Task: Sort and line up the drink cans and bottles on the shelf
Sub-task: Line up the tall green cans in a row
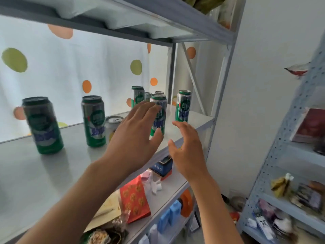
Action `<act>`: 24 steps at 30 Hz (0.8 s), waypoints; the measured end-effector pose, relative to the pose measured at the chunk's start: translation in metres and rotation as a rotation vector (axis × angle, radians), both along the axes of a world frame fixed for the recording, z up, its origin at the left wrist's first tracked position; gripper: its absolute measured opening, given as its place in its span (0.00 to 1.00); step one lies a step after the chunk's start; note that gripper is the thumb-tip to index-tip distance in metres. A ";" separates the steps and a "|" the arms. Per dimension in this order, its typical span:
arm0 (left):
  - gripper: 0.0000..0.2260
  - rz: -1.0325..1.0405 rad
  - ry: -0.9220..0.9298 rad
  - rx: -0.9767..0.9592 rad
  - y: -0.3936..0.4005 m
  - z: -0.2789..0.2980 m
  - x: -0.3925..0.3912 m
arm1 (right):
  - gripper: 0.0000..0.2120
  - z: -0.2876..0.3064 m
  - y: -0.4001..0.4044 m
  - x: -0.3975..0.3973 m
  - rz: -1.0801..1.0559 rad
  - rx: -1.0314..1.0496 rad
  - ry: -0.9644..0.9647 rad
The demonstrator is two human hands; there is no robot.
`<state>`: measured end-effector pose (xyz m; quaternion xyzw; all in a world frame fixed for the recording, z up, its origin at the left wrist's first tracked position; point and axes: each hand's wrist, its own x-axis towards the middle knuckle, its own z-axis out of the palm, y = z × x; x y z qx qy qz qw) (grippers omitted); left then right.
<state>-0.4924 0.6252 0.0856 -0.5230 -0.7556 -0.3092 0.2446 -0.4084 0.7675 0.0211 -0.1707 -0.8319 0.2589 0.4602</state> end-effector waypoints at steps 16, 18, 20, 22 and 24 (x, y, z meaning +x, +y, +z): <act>0.21 0.065 -0.286 -0.183 0.137 0.072 -0.103 | 0.36 -0.007 0.175 -0.099 -0.097 -0.402 0.096; 0.22 0.065 -0.370 -0.231 0.147 0.068 -0.113 | 0.41 -0.012 0.193 -0.110 -0.087 -0.484 0.040; 0.25 0.036 -0.500 -0.267 0.155 0.068 -0.122 | 0.45 -0.017 0.209 -0.120 -0.040 -0.545 0.006; 0.28 0.005 -0.621 -0.282 0.160 0.068 -0.130 | 0.48 -0.022 0.222 -0.130 0.028 -0.557 -0.013; 0.32 0.020 -0.656 -0.347 0.163 0.068 -0.137 | 0.50 -0.025 0.231 -0.137 0.090 -0.563 -0.011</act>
